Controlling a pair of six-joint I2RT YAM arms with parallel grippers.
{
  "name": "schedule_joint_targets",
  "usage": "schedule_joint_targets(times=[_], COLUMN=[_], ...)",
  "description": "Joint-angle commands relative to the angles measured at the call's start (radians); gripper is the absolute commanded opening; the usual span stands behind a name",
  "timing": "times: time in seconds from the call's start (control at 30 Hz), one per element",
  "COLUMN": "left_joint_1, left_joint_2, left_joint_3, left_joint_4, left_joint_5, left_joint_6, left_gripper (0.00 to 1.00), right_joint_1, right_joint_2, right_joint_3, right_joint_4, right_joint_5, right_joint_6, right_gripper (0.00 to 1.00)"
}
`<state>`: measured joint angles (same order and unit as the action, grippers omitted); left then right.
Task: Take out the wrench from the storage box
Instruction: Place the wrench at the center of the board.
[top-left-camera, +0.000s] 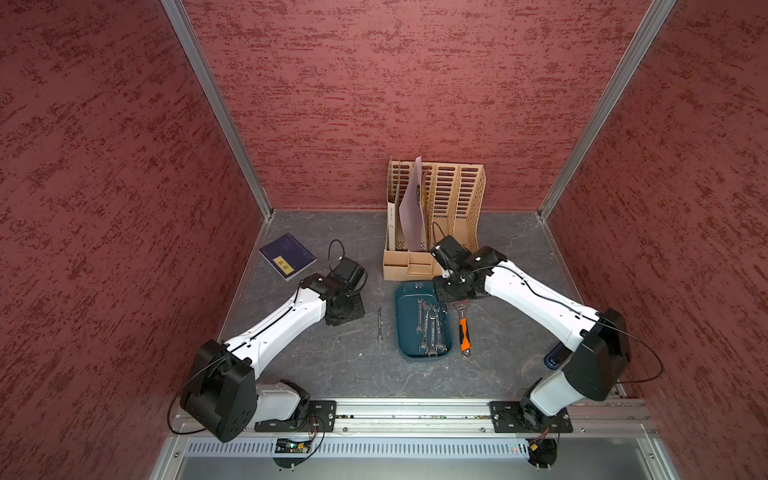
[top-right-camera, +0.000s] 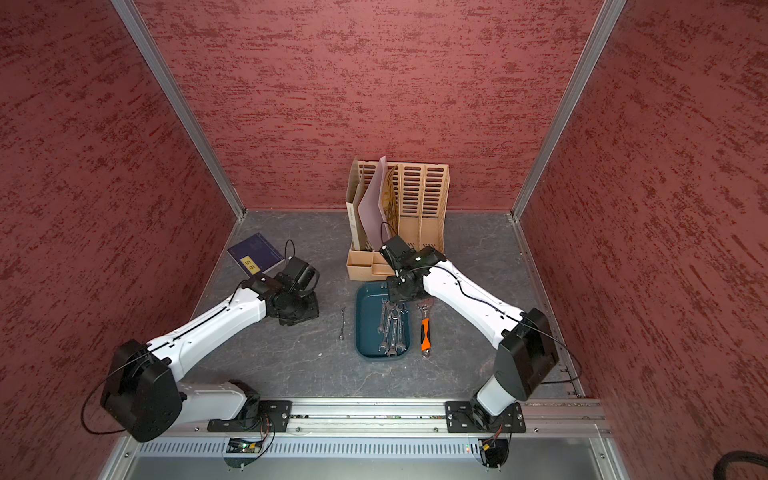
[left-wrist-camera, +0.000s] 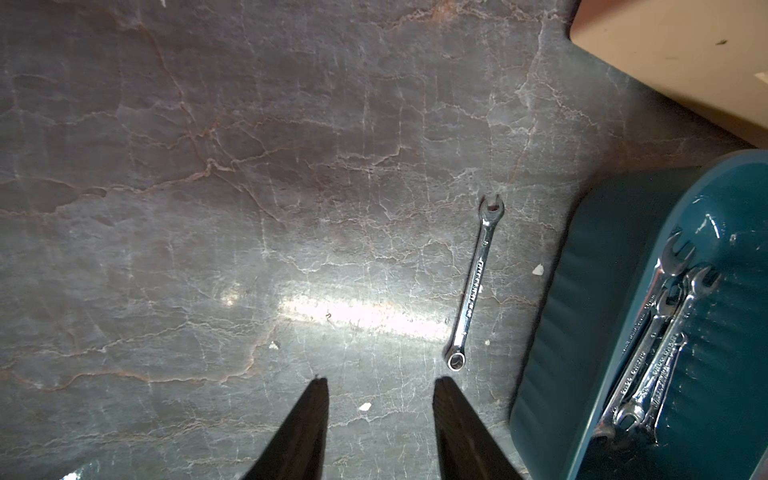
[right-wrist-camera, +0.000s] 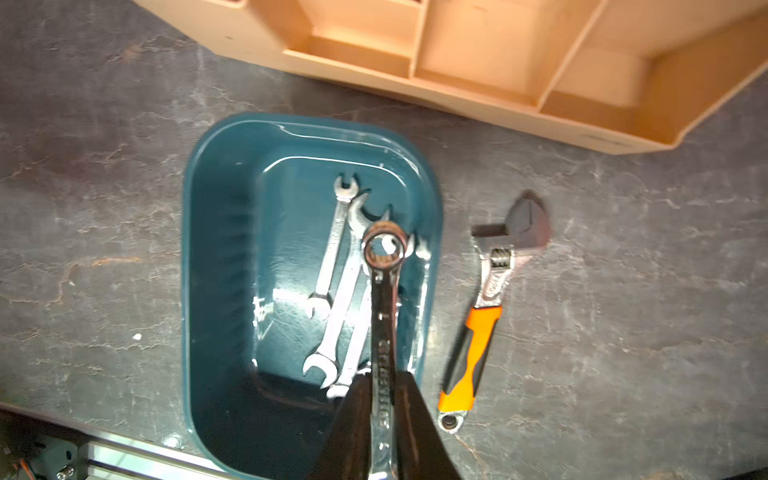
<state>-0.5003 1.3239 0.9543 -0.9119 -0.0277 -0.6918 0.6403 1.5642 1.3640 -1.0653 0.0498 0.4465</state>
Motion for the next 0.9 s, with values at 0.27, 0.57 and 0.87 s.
schedule_joint_targets(times=[0.27, 0.57, 0.87], left_joint_1=[-0.004, -0.026, -0.055], left_joint_2=[0.032, 0.043, 0.041], left_joint_3=[0.035, 0.069, 0.104], left_joint_4=[0.008, -0.003, -0.029], left_joint_5=[0.012, 0.044, 0.024], left_joint_6=[0.003, -0.005, -0.013], left_gripper=[0.45, 0.45, 0.45], right_joint_1=[-0.189, -0.230, -0.263], right_joint_2=[-0.102, -0.033, -0.053], right_joint_3=[-0.318, -0.424, -0.435], right_joint_4=[0.112, 0.207, 0.199], right_joint_5=[-0.023, -0.061, 0.006], right_joint_6=[-0.046, -0.023, -0.004], right_gripper=[0.16, 0.16, 0.20])
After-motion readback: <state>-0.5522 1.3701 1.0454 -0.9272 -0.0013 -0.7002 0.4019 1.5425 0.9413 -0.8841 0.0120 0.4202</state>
